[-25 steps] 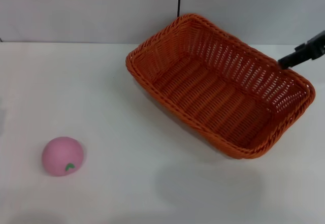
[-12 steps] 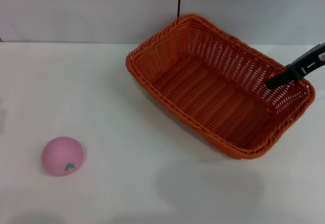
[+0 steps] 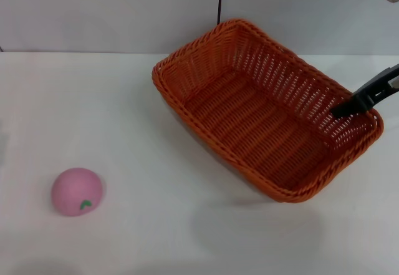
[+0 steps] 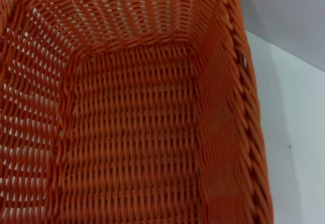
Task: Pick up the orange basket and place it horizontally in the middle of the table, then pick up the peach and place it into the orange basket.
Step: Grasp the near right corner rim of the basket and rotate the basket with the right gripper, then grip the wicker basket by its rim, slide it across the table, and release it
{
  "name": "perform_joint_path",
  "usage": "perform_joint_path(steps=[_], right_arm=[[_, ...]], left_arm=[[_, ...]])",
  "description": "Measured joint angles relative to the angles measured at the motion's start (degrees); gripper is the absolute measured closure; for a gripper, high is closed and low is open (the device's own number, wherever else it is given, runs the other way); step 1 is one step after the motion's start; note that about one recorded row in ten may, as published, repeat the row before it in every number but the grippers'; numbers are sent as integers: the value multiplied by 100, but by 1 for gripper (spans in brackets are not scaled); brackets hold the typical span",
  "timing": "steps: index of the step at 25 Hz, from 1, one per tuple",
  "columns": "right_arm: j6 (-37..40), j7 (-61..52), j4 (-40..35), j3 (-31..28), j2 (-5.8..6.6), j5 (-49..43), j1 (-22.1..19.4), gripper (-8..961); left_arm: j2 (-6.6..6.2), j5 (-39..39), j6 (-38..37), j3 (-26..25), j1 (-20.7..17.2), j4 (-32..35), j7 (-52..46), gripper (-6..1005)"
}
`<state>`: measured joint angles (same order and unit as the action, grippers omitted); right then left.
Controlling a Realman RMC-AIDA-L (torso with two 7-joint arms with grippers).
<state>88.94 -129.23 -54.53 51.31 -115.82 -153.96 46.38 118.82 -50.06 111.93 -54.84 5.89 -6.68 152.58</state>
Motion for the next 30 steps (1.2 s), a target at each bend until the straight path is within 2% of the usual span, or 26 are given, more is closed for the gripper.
perform_joint_path(steps=[8, 12, 13, 14, 19, 21, 27, 30], right_arm=[[17, 53, -40, -43, 5, 63, -49, 787], [139, 153, -120, -63, 69, 533, -170, 788], [269, 194, -161, -66, 185, 996, -266, 788], [269, 194, -161, -66, 185, 996, -266, 788], [677, 237, -176, -69, 533, 2172, -447, 789], [764, 264, -179, -104, 626, 2467, -482, 785], [1247, 776, -189, -635, 755, 2891, -418, 773], [1370, 1080, -151, -655, 770, 2981, -360, 767]], left_arm=[[0, 5, -5, 0, -12, 0, 0, 340], [0, 4, -5, 0, -47, 0, -4, 340], [0, 2, -5, 0, -57, -1, -4, 340], [0, -9, -5, 0, -80, -1, -5, 340], [0, -22, -1, 0, -112, 0, -7, 340], [0, -22, 2, 0, -114, 0, -8, 340], [0, -22, 11, -33, -115, 0, -97, 340], [-4, -22, 3, -42, -114, 0, -134, 340]])
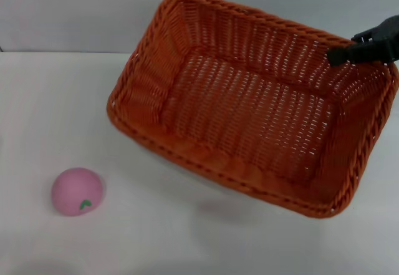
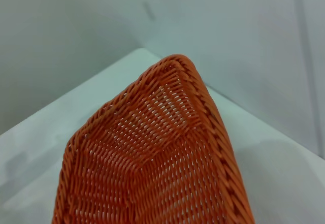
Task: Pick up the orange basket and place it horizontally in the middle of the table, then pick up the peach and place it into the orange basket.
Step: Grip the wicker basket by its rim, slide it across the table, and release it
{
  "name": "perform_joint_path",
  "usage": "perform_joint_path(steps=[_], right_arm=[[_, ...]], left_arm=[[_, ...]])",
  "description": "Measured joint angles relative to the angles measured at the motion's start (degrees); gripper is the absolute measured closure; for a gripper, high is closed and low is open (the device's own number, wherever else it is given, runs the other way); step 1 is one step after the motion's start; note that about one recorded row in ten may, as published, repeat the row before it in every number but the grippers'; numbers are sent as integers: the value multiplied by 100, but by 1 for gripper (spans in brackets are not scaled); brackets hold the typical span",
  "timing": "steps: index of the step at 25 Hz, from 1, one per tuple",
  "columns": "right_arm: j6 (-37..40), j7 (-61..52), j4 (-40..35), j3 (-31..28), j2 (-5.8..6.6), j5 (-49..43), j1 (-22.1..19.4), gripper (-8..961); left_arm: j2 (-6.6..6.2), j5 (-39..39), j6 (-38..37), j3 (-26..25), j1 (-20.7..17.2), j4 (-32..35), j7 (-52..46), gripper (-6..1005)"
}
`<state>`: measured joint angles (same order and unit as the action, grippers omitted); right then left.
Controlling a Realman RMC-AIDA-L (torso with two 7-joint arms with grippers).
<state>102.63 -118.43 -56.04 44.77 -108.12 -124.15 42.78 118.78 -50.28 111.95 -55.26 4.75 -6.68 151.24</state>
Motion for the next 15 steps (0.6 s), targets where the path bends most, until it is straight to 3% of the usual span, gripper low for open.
perform_joint_path(steps=[9, 15], right_arm=[[292, 965, 543, 818, -43, -13, 337, 749], [262, 1227, 884, 1004, -57, -233, 473, 738]], left_arm=[[-4, 1, -7, 15, 33, 0, -5, 340], [-5, 0, -8, 13, 15, 0, -7, 340]])
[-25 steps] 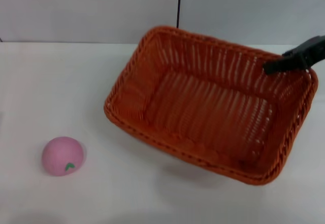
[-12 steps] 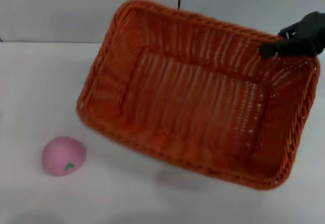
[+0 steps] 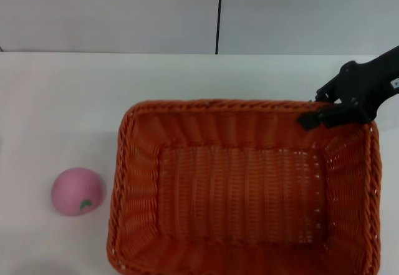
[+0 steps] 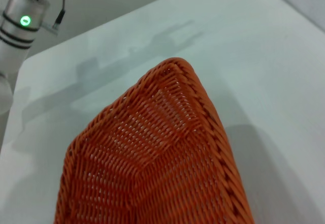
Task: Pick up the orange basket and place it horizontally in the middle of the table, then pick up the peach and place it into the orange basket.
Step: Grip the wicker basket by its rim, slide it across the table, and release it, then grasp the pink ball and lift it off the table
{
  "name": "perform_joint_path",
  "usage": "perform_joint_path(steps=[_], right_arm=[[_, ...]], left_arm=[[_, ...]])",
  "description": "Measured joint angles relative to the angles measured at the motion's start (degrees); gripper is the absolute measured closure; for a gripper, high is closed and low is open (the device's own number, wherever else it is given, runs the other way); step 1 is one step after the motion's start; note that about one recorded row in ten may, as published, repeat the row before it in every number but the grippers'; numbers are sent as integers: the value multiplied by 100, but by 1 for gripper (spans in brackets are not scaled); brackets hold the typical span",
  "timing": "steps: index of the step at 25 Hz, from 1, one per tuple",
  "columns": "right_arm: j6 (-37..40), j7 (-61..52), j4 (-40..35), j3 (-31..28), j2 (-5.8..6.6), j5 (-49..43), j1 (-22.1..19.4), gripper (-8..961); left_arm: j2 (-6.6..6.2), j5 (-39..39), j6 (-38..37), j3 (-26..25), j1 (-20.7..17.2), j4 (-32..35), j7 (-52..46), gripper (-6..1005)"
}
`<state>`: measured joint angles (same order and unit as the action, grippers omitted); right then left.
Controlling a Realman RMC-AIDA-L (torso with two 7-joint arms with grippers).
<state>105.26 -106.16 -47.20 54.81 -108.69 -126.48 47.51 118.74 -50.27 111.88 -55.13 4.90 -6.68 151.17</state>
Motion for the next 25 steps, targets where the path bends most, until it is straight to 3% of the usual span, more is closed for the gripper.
perform_joint_path(steps=[5, 12, 19, 22, 25], right_arm=[[-41, 175, 351, 30, -21, -159, 147, 728], [-283, 119, 693, 7, -145, -609, 420, 714], [-731, 143, 700, -51, -186, -648, 416, 700], [-1130, 368, 665, -493, -311, -570, 333, 658], [-1317, 556, 657, -902, -379, -391, 196, 597]], left_arm=[[0, 0, 0, -9, 5, 0, -1, 340], [3, 0, -22, 12, 29, 0, -1, 340], [9, 31, -84, 31, 47, -9, 0, 340], [9, 40, -108, 42, 43, -9, 0, 341], [-30, 63, -125, 369, 40, 55, -5, 342]])
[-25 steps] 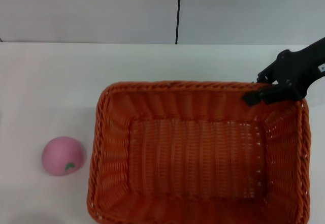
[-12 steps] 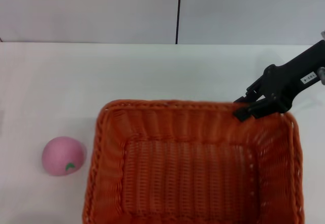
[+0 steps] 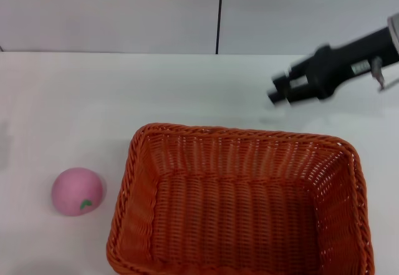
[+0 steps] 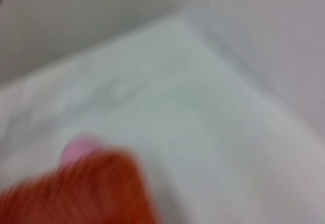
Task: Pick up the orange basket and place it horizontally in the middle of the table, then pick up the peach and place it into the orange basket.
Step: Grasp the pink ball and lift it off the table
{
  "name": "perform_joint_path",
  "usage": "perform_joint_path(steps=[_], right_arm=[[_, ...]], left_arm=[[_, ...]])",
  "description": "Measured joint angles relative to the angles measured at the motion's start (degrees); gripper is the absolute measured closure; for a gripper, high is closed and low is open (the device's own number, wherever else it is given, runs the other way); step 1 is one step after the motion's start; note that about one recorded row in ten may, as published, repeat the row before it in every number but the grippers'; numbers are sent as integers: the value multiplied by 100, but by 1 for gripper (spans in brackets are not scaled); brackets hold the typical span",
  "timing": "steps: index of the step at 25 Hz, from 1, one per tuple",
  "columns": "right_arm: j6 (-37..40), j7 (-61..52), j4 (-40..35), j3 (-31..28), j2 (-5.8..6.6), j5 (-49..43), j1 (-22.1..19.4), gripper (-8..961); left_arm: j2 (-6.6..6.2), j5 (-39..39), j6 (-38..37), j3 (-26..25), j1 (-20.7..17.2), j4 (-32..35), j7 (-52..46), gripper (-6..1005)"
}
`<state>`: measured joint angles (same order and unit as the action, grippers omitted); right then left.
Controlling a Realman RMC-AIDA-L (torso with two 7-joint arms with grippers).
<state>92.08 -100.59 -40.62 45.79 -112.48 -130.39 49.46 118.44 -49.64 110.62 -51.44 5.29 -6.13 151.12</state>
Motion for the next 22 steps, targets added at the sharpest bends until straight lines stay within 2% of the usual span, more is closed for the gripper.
perform_joint_path(steps=[1, 2, 3, 4, 5, 6, 7, 10, 11, 12, 13, 15, 16, 17, 22], right_arm=[[-107, 105, -1, -207, -30, 185, -106, 577], [-290, 302, 18, -521, -77, 688, -391, 578], [-365, 440, 41, -658, -108, 1063, -616, 578], [-463, 723, 59, -826, -187, 1861, -1042, 578], [-463, 723, 59, -826, -187, 1861, -1042, 577], [-495, 1110, 110, -967, -284, 2772, -1512, 577], [-495, 1110, 110, -967, -284, 2772, -1512, 577], [-473, 1697, 258, -1062, -368, 3942, -2101, 577], [-473, 1697, 258, -1062, -368, 3942, -2101, 577], [-447, 1892, 320, -1066, -402, 4365, -2375, 577], [-447, 1892, 320, -1066, -402, 4365, -2375, 577], [-433, 2003, 519, -1107, -419, 4671, -2648, 578], [-433, 2003, 519, -1107, -419, 4671, -2648, 578], [-434, 2017, 754, -1218, -412, 4735, -2708, 578], [-433, 2028, 1075, -1354, -393, 4745, -2733, 578]], left_arm=[[-14, 9, -10, 128, 10, 50, -11, 342], [-14, 9, -10, 128, 10, 50, -11, 343], [-55, 8, -58, 672, 121, 451, -202, 344], [-58, 10, -63, 1001, 230, 818, -411, 344], [-58, 10, -63, 1001, 230, 818, -411, 345], [-58, 8, -60, 1237, 278, 1038, -511, 345], [-58, 8, -60, 1237, 278, 1038, -511, 346], [-111, 13, -24, 2388, 359, 1605, -668, 348], [-111, 13, -24, 2388, 359, 1605, -668, 349], [-126, 15, -37, 2818, 379, 1845, -829, 351], [-126, 15, -37, 2818, 379, 1845, -829, 348], [-114, 13, -124, 3371, 408, 2293, -1280, 343], [-114, 13, -124, 3371, 408, 2293, -1280, 341], [-88, 13, -234, 3647, 410, 2489, -1453, 338], [-72, 12, -612, 4062, 378, 2560, -1482, 292]])
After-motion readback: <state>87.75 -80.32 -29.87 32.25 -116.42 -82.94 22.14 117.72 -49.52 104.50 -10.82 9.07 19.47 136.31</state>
